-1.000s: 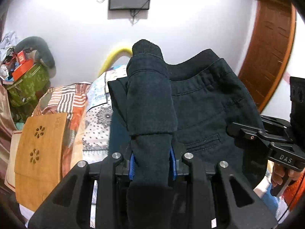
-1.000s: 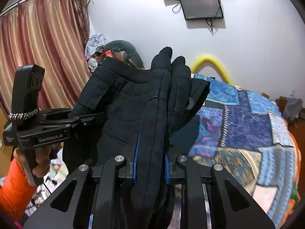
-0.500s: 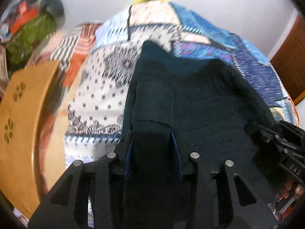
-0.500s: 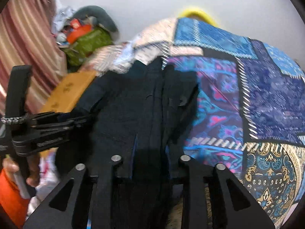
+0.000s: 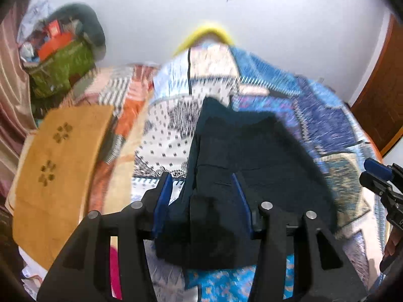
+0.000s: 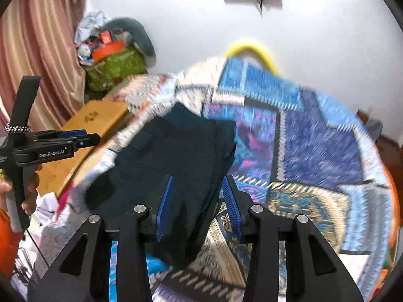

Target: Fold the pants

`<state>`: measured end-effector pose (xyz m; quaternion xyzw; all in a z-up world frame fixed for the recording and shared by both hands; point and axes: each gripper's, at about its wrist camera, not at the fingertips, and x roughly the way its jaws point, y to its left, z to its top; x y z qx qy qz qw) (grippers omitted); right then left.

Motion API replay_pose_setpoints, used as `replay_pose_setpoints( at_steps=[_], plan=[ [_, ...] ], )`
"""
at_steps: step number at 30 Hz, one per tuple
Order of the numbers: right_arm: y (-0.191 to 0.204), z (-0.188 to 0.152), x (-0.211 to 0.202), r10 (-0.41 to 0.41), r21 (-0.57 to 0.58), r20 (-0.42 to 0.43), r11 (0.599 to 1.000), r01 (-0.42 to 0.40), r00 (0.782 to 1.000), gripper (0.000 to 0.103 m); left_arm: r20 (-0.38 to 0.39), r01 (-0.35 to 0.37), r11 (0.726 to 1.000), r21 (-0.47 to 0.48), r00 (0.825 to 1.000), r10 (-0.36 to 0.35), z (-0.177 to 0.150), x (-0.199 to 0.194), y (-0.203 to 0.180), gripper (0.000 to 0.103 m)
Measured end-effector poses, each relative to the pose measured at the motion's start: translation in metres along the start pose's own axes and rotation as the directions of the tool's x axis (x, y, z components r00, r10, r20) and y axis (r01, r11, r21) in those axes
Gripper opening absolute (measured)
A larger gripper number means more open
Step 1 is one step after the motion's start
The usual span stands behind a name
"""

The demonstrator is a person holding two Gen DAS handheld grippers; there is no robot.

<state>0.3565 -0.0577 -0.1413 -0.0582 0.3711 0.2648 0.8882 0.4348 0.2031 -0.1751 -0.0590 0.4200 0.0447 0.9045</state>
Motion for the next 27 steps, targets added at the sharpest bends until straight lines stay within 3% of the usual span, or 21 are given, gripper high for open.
replay_pose_setpoints(
  at_steps=[5, 10, 15, 21, 23, 27],
  plan=[
    [0.017, 0.005, -0.086, 0.017, -0.005, 0.150, 1.000, -0.016, 0.989, 0.037, 0.143, 0.027, 0.999, 0.017, 0.989, -0.029, -0.007, -0.100, -0.019, 0.048],
    [0.041, 0.001, -0.172, 0.042, -0.035, 0.304, 0.999, -0.032, 0.952, 0.037, 0.273, 0.033, 0.993, 0.110, 0.960, -0.063, -0.033, -0.193, -0.052, 0.048],
    [0.066, -0.018, -0.239, 0.056, -0.085, 0.434, 0.996, -0.021, 0.899, 0.037, 0.426, -0.014, 0.981, 0.191, 0.902, -0.070, -0.073, -0.280, -0.088, 0.051],
    [0.091, -0.056, -0.286, 0.040, -0.108, 0.545, 0.994, 0.023, 0.837, 0.037, 0.585, -0.087, 0.980, 0.180, 0.810, -0.036, -0.123, -0.350, -0.113, 0.053],
    [0.097, -0.067, -0.292, 0.035, -0.106, 0.556, 0.994, 0.029, 0.830, 0.037, 0.620, -0.096, 0.980, 0.177, 0.784, -0.035, -0.140, -0.364, -0.118, 0.056],
    [0.108, -0.080, -0.294, 0.017, -0.100, 0.564, 0.994, 0.048, 0.826, 0.038, 0.678, -0.108, 0.981, 0.162, 0.735, -0.031, -0.167, -0.382, -0.124, 0.071]
  ],
)
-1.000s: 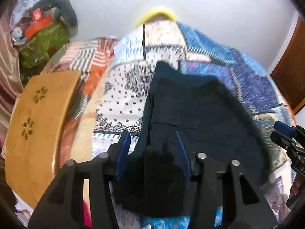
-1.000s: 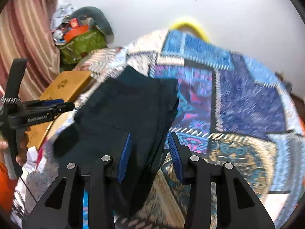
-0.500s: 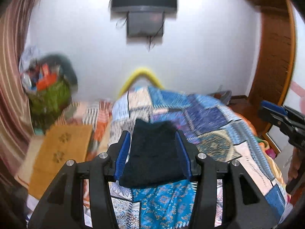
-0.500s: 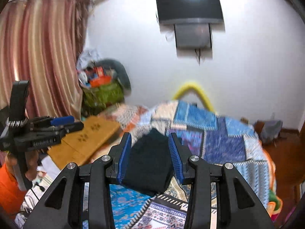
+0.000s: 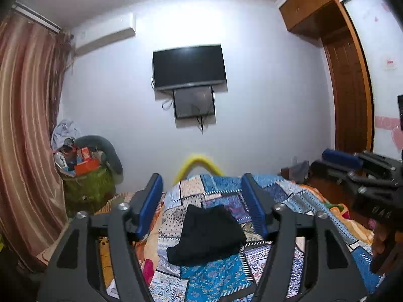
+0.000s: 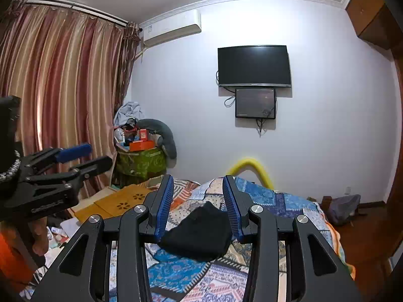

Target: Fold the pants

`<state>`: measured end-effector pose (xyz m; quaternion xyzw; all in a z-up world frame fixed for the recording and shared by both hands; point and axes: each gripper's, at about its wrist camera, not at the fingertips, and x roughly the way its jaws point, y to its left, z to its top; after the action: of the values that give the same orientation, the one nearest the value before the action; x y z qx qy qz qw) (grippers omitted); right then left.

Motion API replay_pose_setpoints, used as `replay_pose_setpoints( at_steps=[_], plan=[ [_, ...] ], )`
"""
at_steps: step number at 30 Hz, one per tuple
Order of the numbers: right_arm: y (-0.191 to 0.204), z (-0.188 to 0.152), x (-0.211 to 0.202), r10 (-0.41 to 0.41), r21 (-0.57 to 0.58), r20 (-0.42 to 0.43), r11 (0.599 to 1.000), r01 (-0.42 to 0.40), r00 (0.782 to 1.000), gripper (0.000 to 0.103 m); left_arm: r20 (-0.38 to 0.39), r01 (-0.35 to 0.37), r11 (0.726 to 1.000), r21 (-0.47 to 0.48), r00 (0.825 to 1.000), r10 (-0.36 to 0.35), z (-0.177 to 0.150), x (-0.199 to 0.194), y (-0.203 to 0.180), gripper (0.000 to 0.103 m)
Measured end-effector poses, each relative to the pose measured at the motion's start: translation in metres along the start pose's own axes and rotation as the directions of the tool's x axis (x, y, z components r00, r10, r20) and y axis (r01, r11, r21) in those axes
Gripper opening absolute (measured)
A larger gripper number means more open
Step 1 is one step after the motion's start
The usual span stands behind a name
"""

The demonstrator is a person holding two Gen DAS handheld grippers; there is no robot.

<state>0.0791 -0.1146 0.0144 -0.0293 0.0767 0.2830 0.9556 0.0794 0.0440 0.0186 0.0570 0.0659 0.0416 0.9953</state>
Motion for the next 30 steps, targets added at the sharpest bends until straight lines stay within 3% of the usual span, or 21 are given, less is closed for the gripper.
replay_pose_setpoints(
  at_steps=[7, 8, 13, 30],
  plan=[
    [0.005, -0.001, -0.002, -0.028, 0.023, 0.015, 0.999, 0.028, 1.000, 0.075, 0.052, -0.025, 1.000, -0.011, 0.998, 0.026, -0.010, -0.025, -0.005, 0.103],
    [0.004, -0.001, -0.003, -0.032, 0.032, 0.018, 0.999, 0.032, 0.999, 0.085, 0.061, -0.032, 0.999, -0.010, 0.998, 0.033, -0.012, -0.027, -0.006, 0.103],
    [0.003, -0.005, -0.012, -0.068, 0.052, 0.043, 0.996, 0.066, 0.997, 0.103, 0.046, -0.022, 0.999, -0.034, 0.999, 0.023, -0.015, -0.025, 0.000, 0.103],
    [0.003, -0.013, -0.024, -0.059, 0.070, 0.050, 0.996, 0.056, 0.997, 0.103, 0.019, -0.023, 0.993, -0.116, 0.999, 0.026, -0.022, -0.019, 0.019, 0.103]
  ],
)
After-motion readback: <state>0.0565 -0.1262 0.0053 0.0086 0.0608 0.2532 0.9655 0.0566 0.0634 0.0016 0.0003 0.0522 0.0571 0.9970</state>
